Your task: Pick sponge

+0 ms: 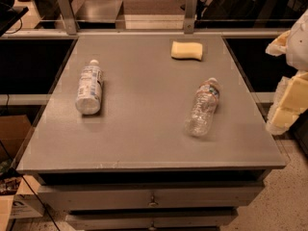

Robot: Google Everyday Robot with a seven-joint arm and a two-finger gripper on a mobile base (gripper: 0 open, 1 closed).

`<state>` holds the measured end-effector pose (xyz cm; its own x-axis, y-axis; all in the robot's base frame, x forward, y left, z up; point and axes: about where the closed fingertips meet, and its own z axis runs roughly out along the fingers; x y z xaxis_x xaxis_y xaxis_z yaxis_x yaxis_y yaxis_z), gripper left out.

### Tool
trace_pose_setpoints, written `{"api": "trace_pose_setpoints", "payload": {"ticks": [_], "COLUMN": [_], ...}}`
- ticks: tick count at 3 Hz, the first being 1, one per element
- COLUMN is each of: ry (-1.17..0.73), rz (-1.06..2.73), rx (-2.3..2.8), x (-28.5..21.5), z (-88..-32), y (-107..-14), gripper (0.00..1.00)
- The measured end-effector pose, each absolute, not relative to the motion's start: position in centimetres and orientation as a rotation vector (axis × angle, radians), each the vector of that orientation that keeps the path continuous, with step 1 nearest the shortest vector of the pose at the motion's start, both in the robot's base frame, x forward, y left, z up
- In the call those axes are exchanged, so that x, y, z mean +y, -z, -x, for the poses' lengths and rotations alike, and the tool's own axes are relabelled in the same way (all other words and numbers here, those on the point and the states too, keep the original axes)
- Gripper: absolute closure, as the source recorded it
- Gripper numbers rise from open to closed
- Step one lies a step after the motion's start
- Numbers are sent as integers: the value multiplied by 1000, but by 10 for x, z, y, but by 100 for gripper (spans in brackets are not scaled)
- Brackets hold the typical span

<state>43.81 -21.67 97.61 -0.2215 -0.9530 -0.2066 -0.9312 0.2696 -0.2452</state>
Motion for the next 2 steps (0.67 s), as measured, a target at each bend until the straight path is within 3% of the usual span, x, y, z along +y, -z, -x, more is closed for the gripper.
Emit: {"api": "trace_pose_setpoints", "payload": {"ticks": [2], "ry": [67], "rz": [1698], "rx": [2209], "x": [-217], "z": [-441], "y": [-979], "gripper": [0]}}
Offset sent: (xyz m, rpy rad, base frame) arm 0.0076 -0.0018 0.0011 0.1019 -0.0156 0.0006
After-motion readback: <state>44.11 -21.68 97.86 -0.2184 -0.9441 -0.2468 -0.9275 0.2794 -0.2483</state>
